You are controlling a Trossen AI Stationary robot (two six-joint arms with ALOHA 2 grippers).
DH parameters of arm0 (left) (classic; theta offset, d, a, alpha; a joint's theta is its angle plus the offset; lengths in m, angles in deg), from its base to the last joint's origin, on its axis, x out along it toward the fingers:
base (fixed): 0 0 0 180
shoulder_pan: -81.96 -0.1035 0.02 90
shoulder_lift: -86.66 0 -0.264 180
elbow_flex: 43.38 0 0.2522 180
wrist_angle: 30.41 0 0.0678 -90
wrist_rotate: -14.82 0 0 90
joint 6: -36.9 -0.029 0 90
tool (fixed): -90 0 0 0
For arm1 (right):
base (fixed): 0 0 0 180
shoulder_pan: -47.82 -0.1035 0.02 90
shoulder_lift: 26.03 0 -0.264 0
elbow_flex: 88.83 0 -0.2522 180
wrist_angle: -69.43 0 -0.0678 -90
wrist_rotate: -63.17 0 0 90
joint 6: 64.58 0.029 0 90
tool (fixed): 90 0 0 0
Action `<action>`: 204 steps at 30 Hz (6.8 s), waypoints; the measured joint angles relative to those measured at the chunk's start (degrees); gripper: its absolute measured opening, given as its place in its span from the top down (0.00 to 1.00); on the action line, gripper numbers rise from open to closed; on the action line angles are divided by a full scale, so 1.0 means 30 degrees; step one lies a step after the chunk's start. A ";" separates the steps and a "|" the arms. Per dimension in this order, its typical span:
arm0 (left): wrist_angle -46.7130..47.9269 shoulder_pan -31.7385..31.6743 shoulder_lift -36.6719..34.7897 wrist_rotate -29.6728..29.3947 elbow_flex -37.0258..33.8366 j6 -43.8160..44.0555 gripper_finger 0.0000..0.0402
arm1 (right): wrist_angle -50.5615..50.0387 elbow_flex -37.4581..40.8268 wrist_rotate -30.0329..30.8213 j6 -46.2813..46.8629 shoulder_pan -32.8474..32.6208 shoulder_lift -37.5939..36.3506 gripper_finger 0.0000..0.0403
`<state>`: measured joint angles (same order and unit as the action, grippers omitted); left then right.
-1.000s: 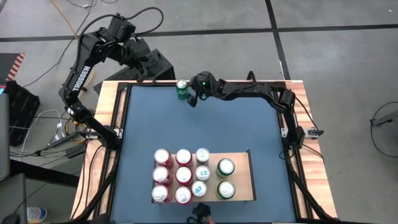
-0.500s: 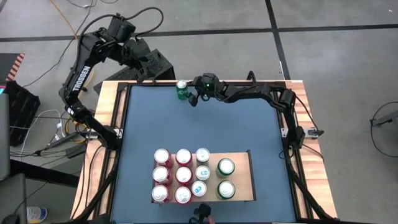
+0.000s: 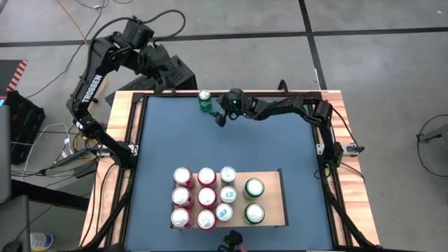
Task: Place canned beverage on shelf
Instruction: Put the green soda can on the shelf aligned with the other green soda cans, then put the green soda can on the shelf
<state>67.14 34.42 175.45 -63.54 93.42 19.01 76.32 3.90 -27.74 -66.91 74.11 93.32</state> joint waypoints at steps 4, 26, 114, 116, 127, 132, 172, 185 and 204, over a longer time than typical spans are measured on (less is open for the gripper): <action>0.0095 0.0127 0.0000 0.0003 0.0000 -0.0028 0.04 | 0.0167 0.0065 -0.0037 0.0268 0.0288 0.0000 0.11; 0.0104 0.0127 0.0007 0.0001 -0.0007 0.0000 0.04 | -0.0471 -0.0903 -0.1450 0.0297 0.0930 0.0000 0.11; -1.7233 -0.1438 -0.2232 -0.1612 -2.2561 -0.2882 0.04 | -2.1854 -1.2663 -0.6453 -0.5744 -0.0432 0.3308 0.18; -1.8273 -0.1146 -0.2186 -0.1492 -2.3293 -0.2885 0.04 | -2.1896 -1.2663 -0.6434 -0.5609 -0.0411 0.3308 0.18; -2.1430 -0.0682 -0.2091 -0.2455 -2.6565 -0.3492 0.04 | -2.2421 -1.2663 -0.6625 -0.5224 -0.0413 0.3308 0.18; -2.2464 -0.0514 -0.1433 -0.2615 -2.7118 -0.3254 0.04 | -2.2565 -1.2663 -0.6664 -0.5176 -0.0545 0.3308 0.18; -1.1516 0.3692 -0.2775 -0.6084 -1.9099 -0.0064 0.28 | -2.4416 -1.2736 -0.6677 -0.5535 -0.0501 -0.3987 0.18; -0.5982 1.1039 -0.2880 -1.6365 -0.9517 -0.3069 0.27 | -2.3549 -1.2758 -0.6609 -0.7243 0.0398 -0.7760 0.18; -0.8621 1.5077 0.1745 -2.5951 -0.8189 -1.4300 0.26 | -2.2272 -1.2735 -0.6676 -0.5822 -0.1466 -0.7197 0.18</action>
<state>41.27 79.65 180.68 -141.39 68.86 -23.89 9.51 -34.31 -47.77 -84.38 69.72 71.73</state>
